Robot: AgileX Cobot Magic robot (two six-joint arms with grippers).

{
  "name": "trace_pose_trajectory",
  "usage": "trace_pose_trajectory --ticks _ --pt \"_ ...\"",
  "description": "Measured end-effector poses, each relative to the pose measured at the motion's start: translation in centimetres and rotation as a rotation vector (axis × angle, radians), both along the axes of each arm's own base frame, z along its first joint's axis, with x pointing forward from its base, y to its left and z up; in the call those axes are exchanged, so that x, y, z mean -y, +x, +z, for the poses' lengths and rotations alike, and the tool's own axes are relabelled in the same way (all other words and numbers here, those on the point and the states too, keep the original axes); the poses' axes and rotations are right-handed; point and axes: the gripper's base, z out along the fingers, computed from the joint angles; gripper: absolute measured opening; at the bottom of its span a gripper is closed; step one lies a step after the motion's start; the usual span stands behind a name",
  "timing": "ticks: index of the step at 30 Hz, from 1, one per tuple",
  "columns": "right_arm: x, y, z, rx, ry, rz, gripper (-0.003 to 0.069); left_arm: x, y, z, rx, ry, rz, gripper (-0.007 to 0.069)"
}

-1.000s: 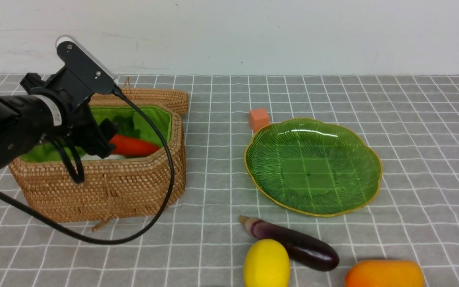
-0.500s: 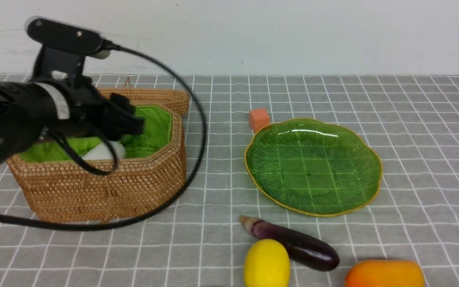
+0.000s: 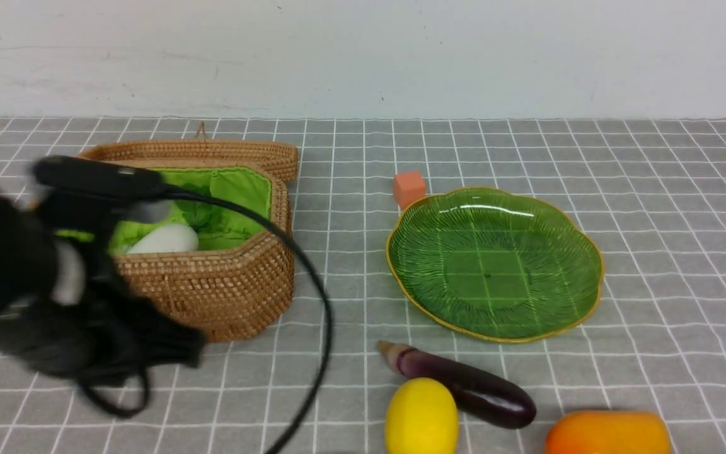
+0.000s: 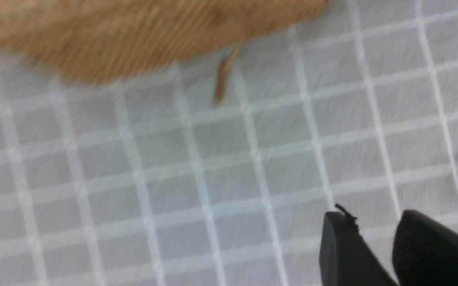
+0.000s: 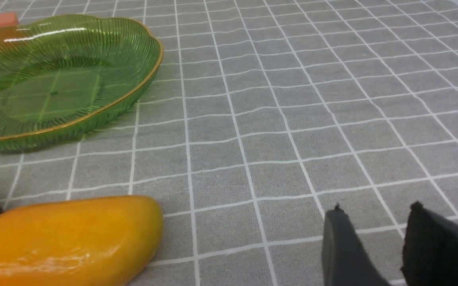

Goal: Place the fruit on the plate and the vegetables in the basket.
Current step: Use the right arm to grab a mango and put it into the right plate

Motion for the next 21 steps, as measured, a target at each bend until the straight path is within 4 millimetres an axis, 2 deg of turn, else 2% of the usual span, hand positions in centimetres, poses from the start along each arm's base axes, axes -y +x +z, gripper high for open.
trace_pose_trajectory --ticks 5,6,8,12,14,18,21 --pt "0.0 0.0 0.0 0.000 0.000 0.000 0.0241 -3.3 -6.2 4.2 0.074 -0.179 0.063 0.0039" --pt "0.0 0.0 0.0 0.000 0.000 0.000 0.0241 -3.4 -6.4 4.3 0.075 -0.196 0.067 0.0029" --pt "0.0 0.0 0.0 0.000 0.000 0.000 0.0241 -4.8 -9.4 5.0 0.146 -0.323 0.067 -0.0013" --pt "0.0 0.0 0.0 0.000 0.000 0.000 0.0241 -6.1 -12.3 3.5 0.199 -0.434 0.052 -0.0013" --pt "0.0 0.0 0.0 0.000 0.000 0.000 0.0241 -6.8 -13.7 1.7 0.216 -0.494 0.054 -0.0013" --pt "0.0 0.0 0.0 0.000 0.000 0.000 0.0241 -7.6 -15.1 -0.6 0.239 -0.551 0.073 -0.0013" --pt "0.0 0.0 0.0 0.000 0.000 0.000 0.0241 -7.8 -15.4 -1.2 0.243 -0.561 0.077 -0.0013"
